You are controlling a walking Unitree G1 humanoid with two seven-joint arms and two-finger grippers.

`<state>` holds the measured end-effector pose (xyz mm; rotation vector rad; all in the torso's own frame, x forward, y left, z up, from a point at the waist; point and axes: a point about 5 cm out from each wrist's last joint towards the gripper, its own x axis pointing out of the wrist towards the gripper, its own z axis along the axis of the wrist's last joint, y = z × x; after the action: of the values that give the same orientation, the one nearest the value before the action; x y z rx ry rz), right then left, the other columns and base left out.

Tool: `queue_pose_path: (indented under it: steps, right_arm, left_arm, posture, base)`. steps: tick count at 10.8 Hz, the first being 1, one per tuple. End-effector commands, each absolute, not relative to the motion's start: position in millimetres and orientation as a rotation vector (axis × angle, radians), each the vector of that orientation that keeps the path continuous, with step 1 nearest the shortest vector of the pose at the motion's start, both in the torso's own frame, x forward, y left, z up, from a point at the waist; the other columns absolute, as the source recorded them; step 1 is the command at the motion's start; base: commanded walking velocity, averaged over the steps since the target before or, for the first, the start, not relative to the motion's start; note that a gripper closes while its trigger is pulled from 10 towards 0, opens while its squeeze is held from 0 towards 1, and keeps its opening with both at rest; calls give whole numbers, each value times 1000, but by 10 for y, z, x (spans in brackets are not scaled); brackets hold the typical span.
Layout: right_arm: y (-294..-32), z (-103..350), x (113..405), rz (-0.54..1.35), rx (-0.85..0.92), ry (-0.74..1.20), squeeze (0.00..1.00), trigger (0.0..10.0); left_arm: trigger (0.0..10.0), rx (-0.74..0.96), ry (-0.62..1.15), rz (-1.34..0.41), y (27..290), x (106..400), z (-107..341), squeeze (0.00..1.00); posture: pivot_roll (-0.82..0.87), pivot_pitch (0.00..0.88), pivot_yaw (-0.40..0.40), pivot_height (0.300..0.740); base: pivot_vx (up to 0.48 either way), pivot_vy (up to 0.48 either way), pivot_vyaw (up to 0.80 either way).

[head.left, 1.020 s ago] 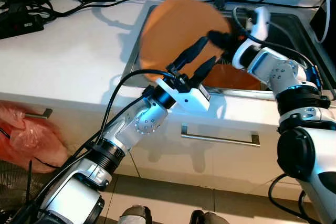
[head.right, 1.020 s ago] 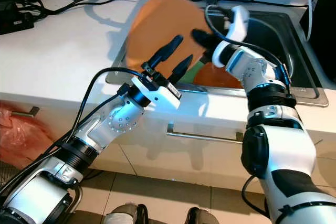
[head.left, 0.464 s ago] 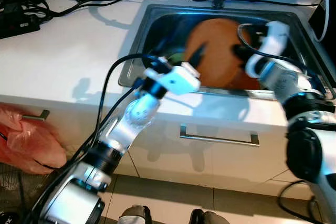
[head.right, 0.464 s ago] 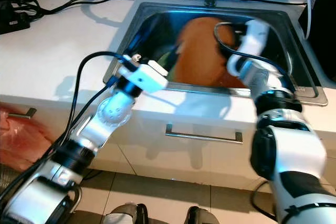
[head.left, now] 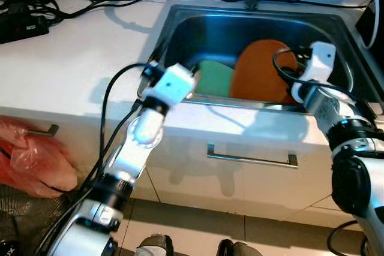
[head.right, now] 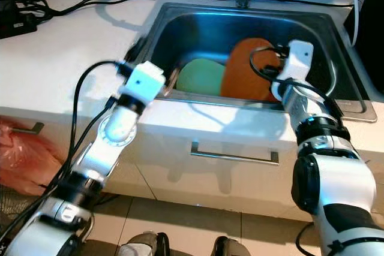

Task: Kitchen organization

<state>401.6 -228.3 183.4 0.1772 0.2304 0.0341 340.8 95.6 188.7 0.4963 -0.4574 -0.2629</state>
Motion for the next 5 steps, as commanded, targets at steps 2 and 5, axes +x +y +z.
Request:
queue_pose_path:
  steps: [2,5]
  right_arm:
    - [-2426,1740,3959,-33,123,246,0,10000]
    - [-2446,1674,3935,-51,112,261,0,10000]
  left_arm:
    - [10000,446,-368,-292,972,3396,1799,1000]
    - [10000,324,-273,-313,918,3415,1747,1000]
  posture:
    - [74,108,7,740]
    - [68,104,5,740]
  base:
    - [0,0,0]
    - [0,0,0]
